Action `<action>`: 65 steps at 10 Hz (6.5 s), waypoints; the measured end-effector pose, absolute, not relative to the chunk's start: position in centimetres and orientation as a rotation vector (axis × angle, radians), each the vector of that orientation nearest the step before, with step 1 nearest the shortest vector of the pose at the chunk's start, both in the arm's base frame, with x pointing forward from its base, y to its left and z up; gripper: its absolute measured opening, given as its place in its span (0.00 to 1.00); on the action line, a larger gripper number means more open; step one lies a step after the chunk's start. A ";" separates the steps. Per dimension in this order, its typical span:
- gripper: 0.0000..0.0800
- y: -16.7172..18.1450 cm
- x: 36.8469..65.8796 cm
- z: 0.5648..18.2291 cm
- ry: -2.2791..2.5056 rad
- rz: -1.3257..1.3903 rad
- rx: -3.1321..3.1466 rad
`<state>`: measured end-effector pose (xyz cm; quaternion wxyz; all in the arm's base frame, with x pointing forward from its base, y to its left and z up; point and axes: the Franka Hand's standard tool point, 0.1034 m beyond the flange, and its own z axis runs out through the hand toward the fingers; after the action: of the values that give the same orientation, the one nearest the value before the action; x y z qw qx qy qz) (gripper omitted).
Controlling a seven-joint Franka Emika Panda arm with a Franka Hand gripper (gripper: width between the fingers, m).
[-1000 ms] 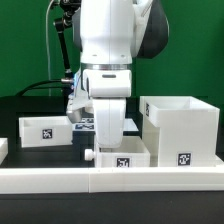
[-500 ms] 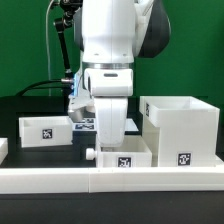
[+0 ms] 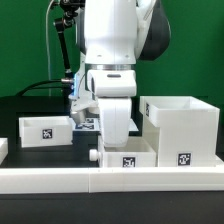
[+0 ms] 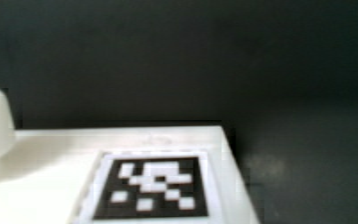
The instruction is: Assemble drawer
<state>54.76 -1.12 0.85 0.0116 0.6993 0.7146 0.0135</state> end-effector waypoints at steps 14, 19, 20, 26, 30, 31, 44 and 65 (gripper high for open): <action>0.05 -0.6 54.7 0.8 2.209 0.005 2.223; 0.05 -0.5 54.7 0.8 2.212 0.002 2.223; 0.05 -0.4 54.7 0.8 2.215 0.003 2.221; 0.05 0.9 54.8 0.8 2.249 -0.005 2.194; 0.05 1.1 54.7 0.8 2.250 0.002 2.191; 0.05 1.0 54.7 0.8 2.250 0.002 2.192; 0.81 -2.6 56.8 7.9 2.197 -0.043 2.224; 0.81 -1.6 59.3 2.2 2.437 0.265 2.177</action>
Offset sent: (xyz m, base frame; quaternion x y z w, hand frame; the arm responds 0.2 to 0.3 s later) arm 0.0000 0.0000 0.0000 0.0000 0.0000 0.0000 1.0000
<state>59.29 -1.63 2.23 -0.0684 0.6626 0.7415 0.0805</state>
